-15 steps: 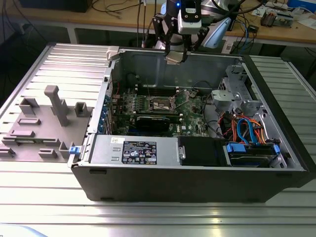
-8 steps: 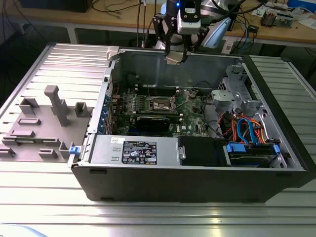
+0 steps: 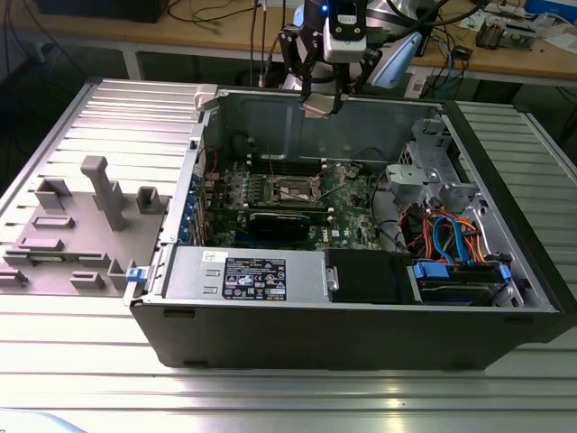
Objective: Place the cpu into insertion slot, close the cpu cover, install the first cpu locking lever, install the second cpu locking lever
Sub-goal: 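Place the cpu into insertion slot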
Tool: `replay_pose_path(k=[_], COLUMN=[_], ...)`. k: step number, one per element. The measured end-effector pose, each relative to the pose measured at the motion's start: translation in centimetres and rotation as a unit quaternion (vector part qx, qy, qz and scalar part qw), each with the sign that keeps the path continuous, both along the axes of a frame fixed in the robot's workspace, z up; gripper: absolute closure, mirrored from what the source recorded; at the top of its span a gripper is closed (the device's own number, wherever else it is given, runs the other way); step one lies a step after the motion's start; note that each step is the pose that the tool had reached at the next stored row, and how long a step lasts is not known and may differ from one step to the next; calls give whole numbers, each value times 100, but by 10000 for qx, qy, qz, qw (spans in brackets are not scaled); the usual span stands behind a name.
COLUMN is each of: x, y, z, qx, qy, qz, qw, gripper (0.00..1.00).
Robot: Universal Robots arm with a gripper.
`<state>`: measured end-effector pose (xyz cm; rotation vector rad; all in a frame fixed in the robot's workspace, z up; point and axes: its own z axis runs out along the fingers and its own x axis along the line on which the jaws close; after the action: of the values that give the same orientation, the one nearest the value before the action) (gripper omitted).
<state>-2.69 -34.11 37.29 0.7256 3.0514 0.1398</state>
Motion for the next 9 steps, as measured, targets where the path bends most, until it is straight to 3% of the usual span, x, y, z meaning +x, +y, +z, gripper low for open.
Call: replay_pose_path(k=[9], x=[0], y=[0], z=[0], qx=[0], qy=[0], qz=[-178], qw=[9998], gripper=[46])
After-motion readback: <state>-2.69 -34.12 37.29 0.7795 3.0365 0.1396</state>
